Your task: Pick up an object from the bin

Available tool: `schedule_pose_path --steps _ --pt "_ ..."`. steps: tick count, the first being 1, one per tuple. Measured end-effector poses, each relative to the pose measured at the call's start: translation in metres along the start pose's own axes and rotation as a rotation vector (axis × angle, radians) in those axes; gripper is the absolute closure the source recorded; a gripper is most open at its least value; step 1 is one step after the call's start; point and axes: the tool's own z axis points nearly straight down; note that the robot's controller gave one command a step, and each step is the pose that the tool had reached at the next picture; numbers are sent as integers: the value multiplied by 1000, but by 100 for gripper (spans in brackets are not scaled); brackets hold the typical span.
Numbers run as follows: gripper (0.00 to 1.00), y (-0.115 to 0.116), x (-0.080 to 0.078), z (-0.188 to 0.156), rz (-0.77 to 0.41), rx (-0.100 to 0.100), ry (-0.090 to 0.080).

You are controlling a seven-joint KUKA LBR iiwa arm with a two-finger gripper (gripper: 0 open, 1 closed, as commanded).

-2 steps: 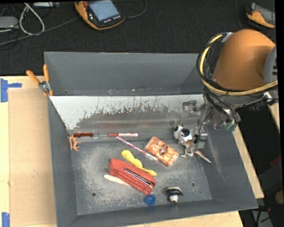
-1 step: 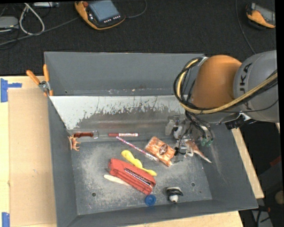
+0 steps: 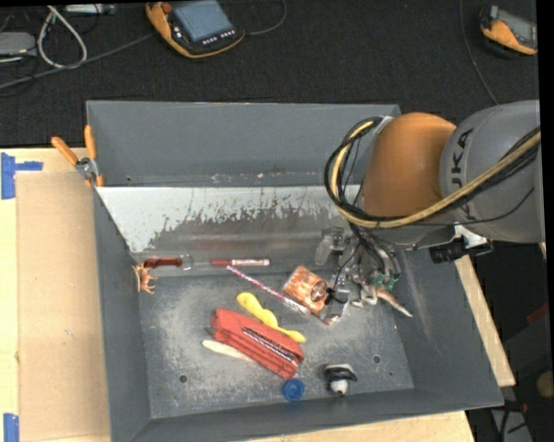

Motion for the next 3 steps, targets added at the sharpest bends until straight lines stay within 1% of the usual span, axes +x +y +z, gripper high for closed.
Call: schedule_pose_path --steps 1,2,3 --pt "0 7 -3 7 -33 0 5" --pt "0 -2 -6 66 200 -3 -2" --pt "100 2 -8 76 68 -2 -11"
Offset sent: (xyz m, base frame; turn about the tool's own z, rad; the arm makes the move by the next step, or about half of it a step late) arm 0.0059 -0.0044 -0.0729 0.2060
